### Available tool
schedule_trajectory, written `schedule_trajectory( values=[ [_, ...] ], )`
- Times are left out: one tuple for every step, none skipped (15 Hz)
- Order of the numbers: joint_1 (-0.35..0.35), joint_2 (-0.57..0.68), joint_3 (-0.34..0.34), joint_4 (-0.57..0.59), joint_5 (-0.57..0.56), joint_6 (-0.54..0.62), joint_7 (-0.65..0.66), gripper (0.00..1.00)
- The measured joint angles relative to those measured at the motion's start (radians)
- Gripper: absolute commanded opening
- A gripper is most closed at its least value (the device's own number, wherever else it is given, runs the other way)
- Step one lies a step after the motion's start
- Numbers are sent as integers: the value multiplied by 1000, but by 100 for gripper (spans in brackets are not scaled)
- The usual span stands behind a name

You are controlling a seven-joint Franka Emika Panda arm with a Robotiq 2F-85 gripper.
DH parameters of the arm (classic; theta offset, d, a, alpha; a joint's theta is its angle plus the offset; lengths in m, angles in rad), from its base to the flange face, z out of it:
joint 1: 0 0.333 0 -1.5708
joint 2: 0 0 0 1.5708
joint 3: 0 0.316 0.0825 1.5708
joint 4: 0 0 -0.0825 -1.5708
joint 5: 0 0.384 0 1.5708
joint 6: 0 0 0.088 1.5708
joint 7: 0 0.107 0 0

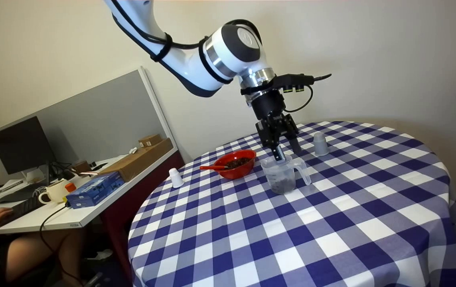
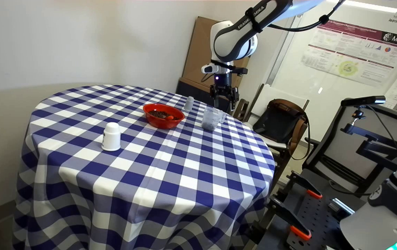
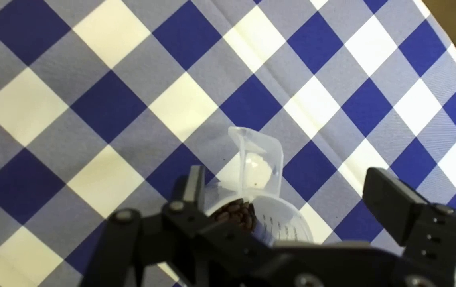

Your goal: Use the spoon to place some of the contents in the red bowl into the jug, pour the contents in the jug into the red bowl

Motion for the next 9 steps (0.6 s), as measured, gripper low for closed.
schedule_trajectory(
  values=[
    [0, 0, -2, 1, 0, 4, 0, 100],
    [0, 0, -3, 1, 0, 5, 0, 100],
    [0, 2, -3, 1, 0, 6, 0, 100],
    [0, 4, -3, 1, 0, 6, 0, 100],
    [0, 9, -3, 1, 0, 6, 0, 100],
    [1, 15, -3, 2, 0, 7, 0, 100],
    [1, 21, -3, 3, 0, 7, 0, 100],
    [1, 28, -3, 4, 0, 8, 0, 100],
    [1, 34, -3, 6, 0, 8, 1, 99]
  ],
)
